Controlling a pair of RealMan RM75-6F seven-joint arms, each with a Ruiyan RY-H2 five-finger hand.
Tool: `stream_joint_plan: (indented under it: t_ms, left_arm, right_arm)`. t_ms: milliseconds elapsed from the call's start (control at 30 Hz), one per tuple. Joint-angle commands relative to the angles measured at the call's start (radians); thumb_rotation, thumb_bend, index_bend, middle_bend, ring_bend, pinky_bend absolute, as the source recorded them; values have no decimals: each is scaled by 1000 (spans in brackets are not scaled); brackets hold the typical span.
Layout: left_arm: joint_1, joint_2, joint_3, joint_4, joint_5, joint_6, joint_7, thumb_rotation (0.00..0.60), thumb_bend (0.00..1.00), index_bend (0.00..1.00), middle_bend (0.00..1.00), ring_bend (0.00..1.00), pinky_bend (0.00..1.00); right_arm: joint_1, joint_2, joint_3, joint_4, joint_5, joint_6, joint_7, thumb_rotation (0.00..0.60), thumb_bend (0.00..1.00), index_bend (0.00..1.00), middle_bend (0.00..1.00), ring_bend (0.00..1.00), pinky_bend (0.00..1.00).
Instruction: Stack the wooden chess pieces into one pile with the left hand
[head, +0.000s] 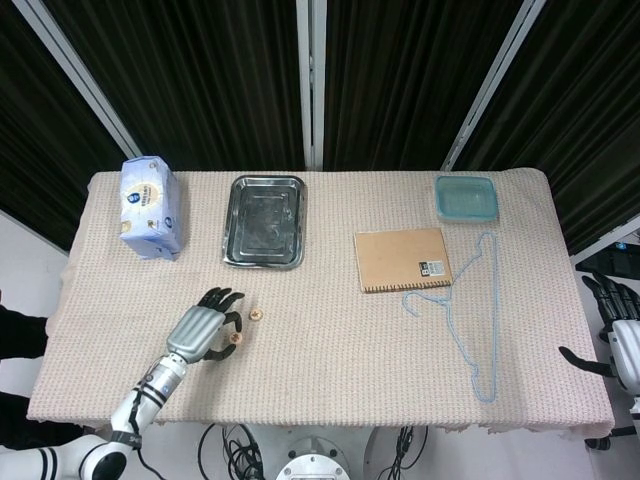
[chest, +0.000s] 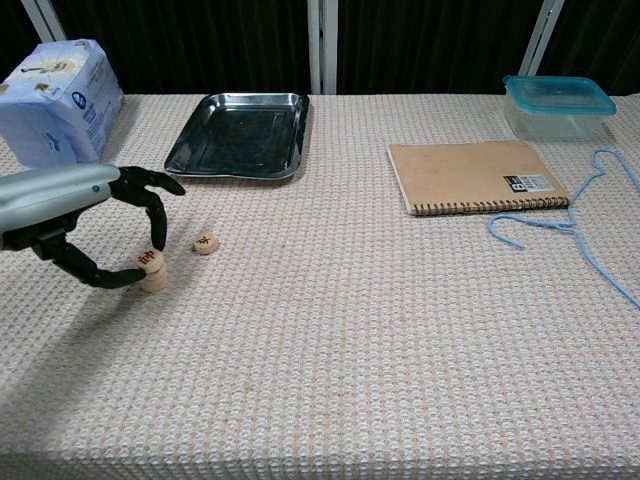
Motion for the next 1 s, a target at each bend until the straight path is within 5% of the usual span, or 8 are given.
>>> stream_joint_plan:
  t_ms: [33,600,867,1000]
  left_arm:
    - [-1,-3,2,5,0,1,4,600,309,461,87,0,0]
    - [1,-5,4,15,-1,13,6,600,309,422,87,0,0]
    - [22,38,3,-47,46,77,2,600,309,233,75,0,0]
    - [23,39,20,-57,117,91,-26,600,348,313,64,0,0]
  right_arm:
    - [1,0,0,0,1,-3,-1,600,75,0,0,0,0]
    - [1,2,-1,-1,3,-5,1,600,75,0,0,0,0]
    - [1,1,-1,-1,5,-7,0,600,75,0,0,0,0]
    - [4,0,-2,-2,4,-11,-5,600,75,0,0,0,0]
